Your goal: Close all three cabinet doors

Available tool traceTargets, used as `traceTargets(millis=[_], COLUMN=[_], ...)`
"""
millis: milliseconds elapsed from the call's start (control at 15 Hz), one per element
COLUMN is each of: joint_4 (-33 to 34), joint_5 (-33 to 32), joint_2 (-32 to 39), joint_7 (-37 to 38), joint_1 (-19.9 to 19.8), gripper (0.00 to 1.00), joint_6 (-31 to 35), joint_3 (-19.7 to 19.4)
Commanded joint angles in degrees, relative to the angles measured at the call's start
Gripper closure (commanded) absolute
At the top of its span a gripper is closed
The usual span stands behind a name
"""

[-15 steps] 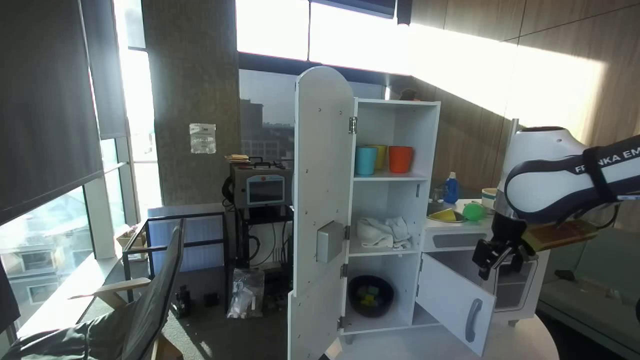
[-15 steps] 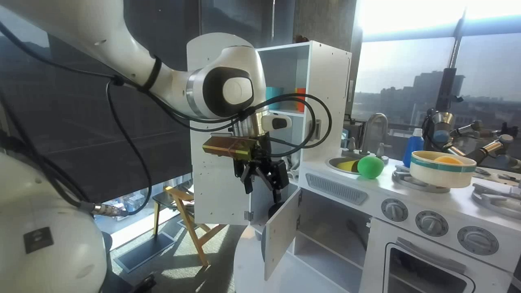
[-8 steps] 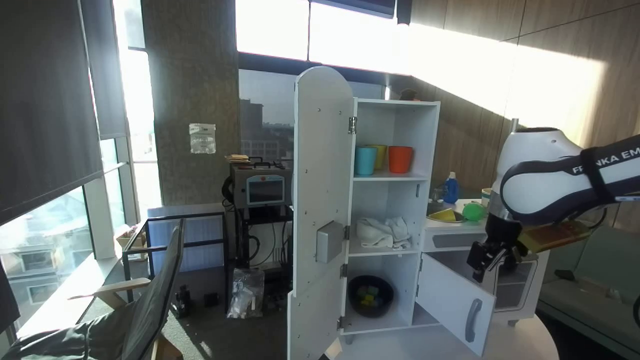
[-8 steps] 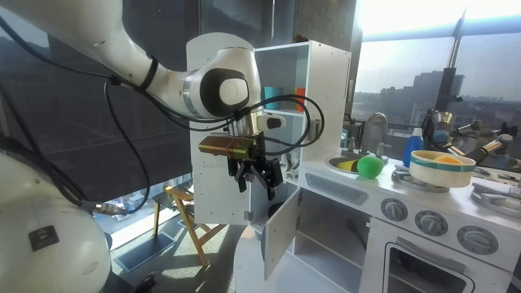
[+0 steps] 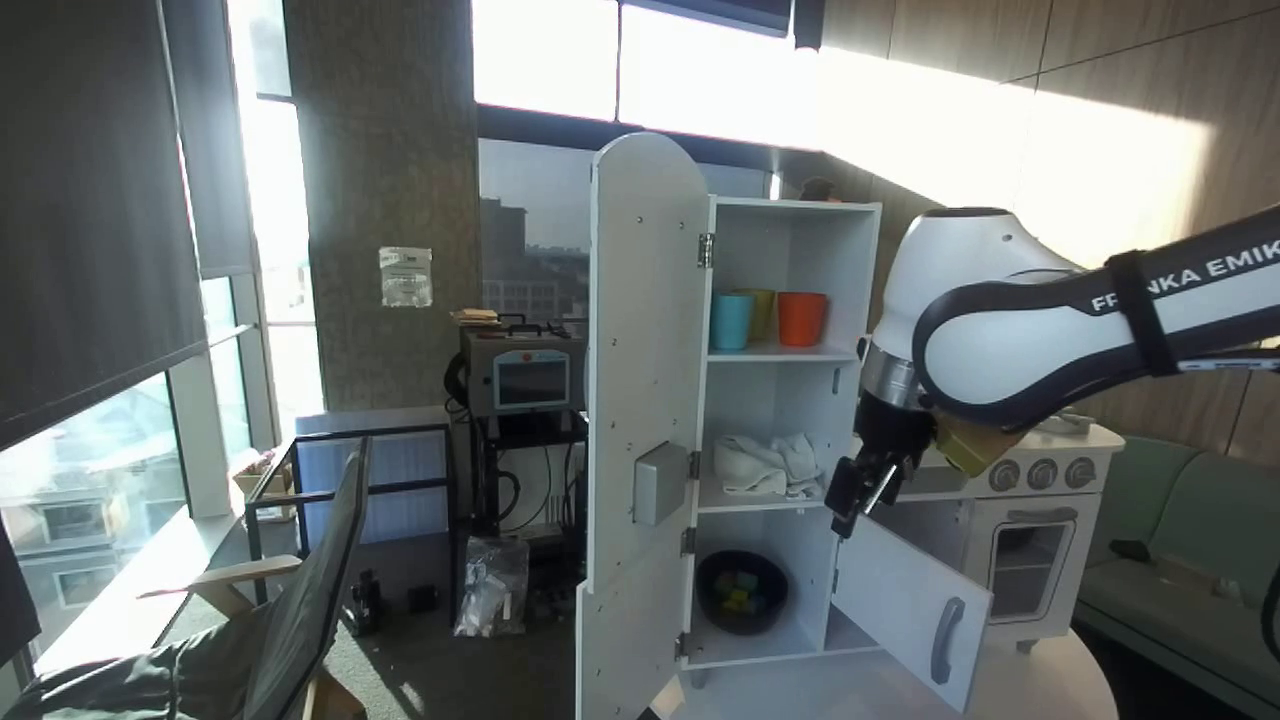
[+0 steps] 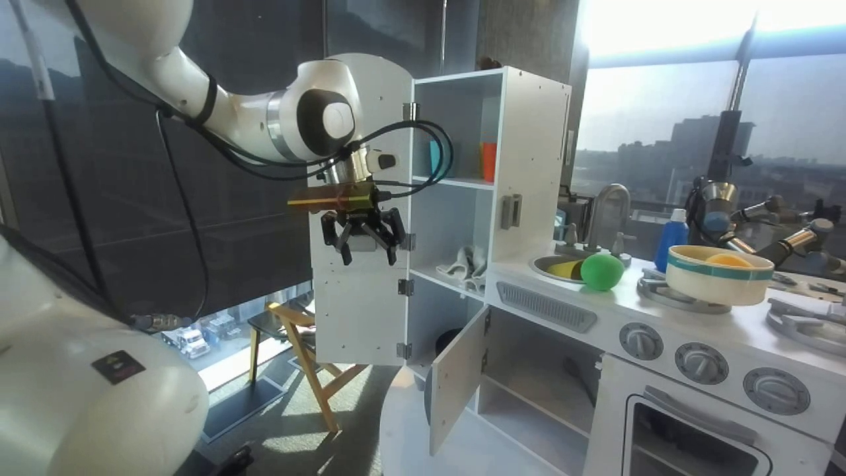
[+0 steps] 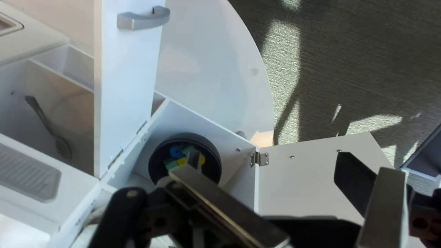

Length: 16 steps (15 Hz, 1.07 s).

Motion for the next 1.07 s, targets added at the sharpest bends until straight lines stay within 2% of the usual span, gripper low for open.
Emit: traceTargets(millis=[0, 200, 400, 667, 1000], joint_4=[9.80, 17.20, 22.20, 24.08, 25.41], joint_5=[0.15, -0.23, 1.70, -0.15, 4.88], joint_2=[10.13, 17.30, 20.00, 17.22, 14.85], joint_7=[-2.95, -2.10, -2.37, 2.86, 1.73], joint_1=[2.50, 3.50, 5.07, 5.16, 8.34], gripper=[0.00, 0.00, 0.00, 0.00, 0.00], joint_6=[3.73, 4.04, 0.28, -4.64, -9.05], joint_3=[2.29, 5.04, 6.60, 8.84, 10.88])
